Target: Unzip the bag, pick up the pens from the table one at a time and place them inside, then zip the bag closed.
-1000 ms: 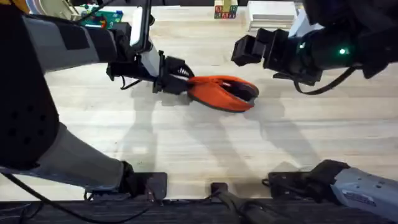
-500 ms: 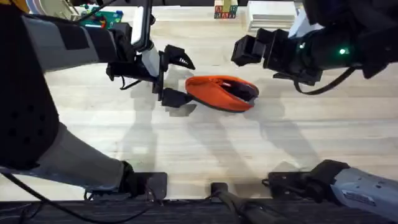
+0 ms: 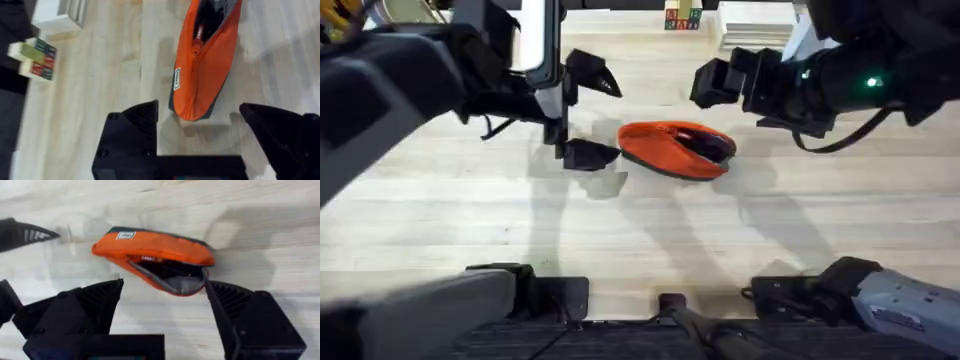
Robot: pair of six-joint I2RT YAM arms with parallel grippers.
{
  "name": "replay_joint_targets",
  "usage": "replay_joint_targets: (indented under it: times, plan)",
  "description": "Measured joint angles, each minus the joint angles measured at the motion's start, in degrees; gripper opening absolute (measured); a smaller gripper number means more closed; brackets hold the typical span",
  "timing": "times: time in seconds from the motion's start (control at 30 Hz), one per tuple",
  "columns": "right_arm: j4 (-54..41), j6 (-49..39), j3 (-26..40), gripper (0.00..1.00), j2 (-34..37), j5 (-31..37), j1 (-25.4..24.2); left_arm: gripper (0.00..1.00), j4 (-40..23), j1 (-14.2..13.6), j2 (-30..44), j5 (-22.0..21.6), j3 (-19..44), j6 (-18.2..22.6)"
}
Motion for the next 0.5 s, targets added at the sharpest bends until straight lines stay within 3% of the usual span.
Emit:
replay_joint_targets:
  times: [0.23, 0.5]
  plan:
    - [-0.79, -2.42, 0.0, 0.997, -0.02, -3.46, 0.0, 0.993, -3.81, 0.0, -9.17, -5.69, 0.0, 0.04]
    - [-0.93, -6.14, 0.0, 0.997, -0.01, -7.84, 0.0, 0.993, -8.18, 0.0, -12.81, -8.46, 0.0, 0.03]
